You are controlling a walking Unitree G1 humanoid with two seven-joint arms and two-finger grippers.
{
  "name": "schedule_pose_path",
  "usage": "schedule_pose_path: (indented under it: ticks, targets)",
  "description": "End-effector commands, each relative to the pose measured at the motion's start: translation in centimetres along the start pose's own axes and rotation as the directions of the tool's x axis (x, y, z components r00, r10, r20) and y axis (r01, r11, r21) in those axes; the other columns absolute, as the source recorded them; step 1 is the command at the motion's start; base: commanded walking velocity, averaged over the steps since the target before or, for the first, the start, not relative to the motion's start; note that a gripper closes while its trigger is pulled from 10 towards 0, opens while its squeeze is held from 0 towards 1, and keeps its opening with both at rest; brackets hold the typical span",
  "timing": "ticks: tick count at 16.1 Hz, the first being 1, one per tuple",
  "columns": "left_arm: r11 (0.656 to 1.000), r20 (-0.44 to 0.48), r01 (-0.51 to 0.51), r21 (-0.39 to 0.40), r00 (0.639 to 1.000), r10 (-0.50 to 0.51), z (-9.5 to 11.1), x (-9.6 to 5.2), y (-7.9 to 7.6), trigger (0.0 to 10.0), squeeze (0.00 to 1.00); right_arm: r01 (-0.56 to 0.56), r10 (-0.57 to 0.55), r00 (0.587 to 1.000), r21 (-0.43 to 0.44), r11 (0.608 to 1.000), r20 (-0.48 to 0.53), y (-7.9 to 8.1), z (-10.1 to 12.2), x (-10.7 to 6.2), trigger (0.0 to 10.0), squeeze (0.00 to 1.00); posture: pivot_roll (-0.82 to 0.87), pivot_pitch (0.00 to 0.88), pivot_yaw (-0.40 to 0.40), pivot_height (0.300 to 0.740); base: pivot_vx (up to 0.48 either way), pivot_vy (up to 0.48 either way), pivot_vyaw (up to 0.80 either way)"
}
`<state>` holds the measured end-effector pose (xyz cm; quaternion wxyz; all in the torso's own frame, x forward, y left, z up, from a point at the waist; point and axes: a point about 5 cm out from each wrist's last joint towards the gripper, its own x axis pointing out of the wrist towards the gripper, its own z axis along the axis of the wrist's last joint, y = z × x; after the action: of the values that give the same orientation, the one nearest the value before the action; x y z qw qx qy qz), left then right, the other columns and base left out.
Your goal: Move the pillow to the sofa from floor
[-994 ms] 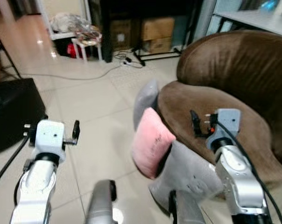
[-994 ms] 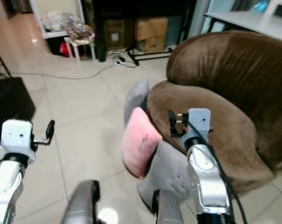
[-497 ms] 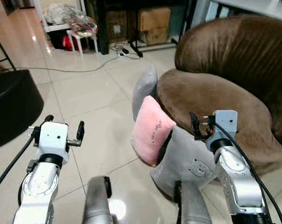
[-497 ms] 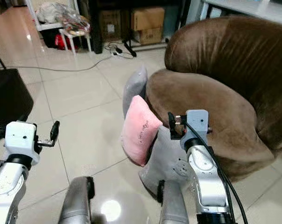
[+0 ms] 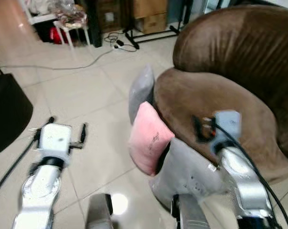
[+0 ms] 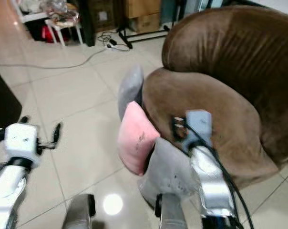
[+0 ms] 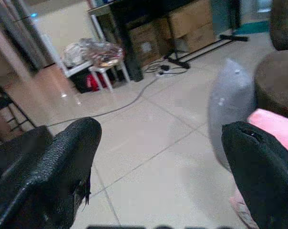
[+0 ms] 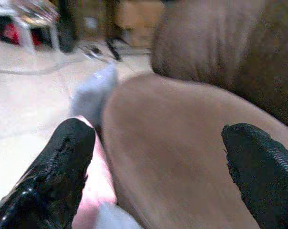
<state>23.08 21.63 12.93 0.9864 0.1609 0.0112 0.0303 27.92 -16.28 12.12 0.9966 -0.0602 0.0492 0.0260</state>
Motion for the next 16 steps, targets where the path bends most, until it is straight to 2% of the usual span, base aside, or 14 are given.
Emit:
schedule_pose_path:
  ticks: [1, 2, 4, 5, 9, 16]
  targets:
    - [1.0, 0.003, 0.024, 0.001, 1.0, -0.024, 0.1, -0.1, -0.5, 10.0, 0.0, -0.008, 0.008, 1.0, 0.0, 1.0, -0.024, -0.5, -0.5, -0.2, 10.0, 0.0, -0.09, 0.0, -0.004, 0.553, 0.0, 0.0, 0.8]
    - [1.0, -0.001, 0.03, 0.003, 1.0, -0.03, 0.0, -0.2, -0.7, 10.0, 0.0, -0.054, 0.055, 0.998, 0.027, 0.998, -0.038, -0.4, -0.8, -0.3, 10.0, 0.0, -0.09, 0.0, -0.004, 0.553, 0.0, 0.0, 0.0]
    - [0.999, -0.005, 0.036, 0.006, 0.999, -0.036, 0.0, -0.2, -0.8, 10.0, 0.0, -0.076, 0.078, 0.996, 0.053, 0.996, -0.042, -0.3, -1.0, -0.3, 10.0, 0.0, -0.09, 0.0, -0.004, 0.553, 0.0, 0.0, 0.0]
    - [0.999, -0.007, 0.033, 0.015, 0.999, -0.033, -0.1, -0.3, -0.8, 10.0, 0.0, -0.12, 0.121, 0.99, 0.012, 0.993, -0.071, -0.5, -1.4, -0.5, 10.0, 0.0, -0.09, 0.0, -0.01, 0.553, 0.0, 0.0, 0.0]
    - [0.999, -0.014, 0.025, 0.026, 1.0, -0.025, -0.4, -0.4, -0.6, 10.0, 0.0, -0.096, 0.097, 0.99, 0.017, 0.995, -0.098, -1.1, -2.0, -0.6, 10.0, 0.0, -0.09, 0.0, -0.014, 0.548, 0.0, 0.0, 0.0]
    - [0.994, -0.026, 0.066, 0.084, 0.998, -0.064, -0.8, -0.3, -0.4, 10.0, 0.0, -0.072, 0.081, 0.988, 0.07, 0.995, -0.133, -0.8, -3.0, 0.1, 10.0, 0.0, -0.09, 0.0, 0.002, 0.503, 0.0, 0.0, 0.0]
